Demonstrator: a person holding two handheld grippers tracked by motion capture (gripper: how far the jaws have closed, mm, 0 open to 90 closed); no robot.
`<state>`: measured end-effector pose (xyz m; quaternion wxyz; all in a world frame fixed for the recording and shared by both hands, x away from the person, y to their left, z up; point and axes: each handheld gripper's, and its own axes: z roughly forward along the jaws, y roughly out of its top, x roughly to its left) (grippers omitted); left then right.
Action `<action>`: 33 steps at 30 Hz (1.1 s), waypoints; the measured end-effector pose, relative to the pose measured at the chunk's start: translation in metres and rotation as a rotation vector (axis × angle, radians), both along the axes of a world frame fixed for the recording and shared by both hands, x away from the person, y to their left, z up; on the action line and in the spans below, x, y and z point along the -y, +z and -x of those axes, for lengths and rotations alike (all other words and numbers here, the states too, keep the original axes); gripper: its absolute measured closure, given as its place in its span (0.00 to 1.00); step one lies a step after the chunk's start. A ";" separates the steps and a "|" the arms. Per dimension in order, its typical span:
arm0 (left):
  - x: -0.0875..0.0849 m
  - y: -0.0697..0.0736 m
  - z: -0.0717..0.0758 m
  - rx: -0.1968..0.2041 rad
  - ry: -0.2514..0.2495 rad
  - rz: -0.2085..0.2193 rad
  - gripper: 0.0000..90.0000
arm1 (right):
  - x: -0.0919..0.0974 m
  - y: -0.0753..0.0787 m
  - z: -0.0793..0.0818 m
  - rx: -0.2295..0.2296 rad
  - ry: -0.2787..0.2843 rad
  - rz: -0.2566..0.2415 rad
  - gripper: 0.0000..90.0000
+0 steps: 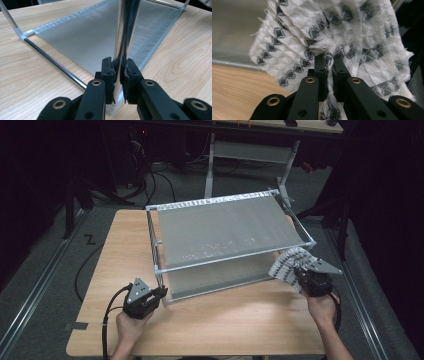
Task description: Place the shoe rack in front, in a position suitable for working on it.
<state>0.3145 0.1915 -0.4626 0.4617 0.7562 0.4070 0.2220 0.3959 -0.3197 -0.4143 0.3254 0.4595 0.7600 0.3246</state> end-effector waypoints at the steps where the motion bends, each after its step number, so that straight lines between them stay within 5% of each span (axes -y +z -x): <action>1: 0.000 0.000 0.000 -0.001 -0.001 0.000 0.90 | 0.001 -0.004 -0.001 -0.009 -0.006 -0.002 0.95; 14: -0.006 -0.004 0.003 0.002 0.005 0.010 0.90 | 0.008 -0.030 -0.015 -0.098 -0.050 -0.010 0.95; 28: -0.007 -0.004 0.004 0.001 -0.001 0.015 0.90 | 0.014 0.033 -0.011 0.060 -0.059 -0.019 0.95; 33: -0.007 -0.005 0.006 0.011 -0.003 0.012 0.90 | 0.014 0.041 -0.011 0.085 -0.064 -0.021 0.95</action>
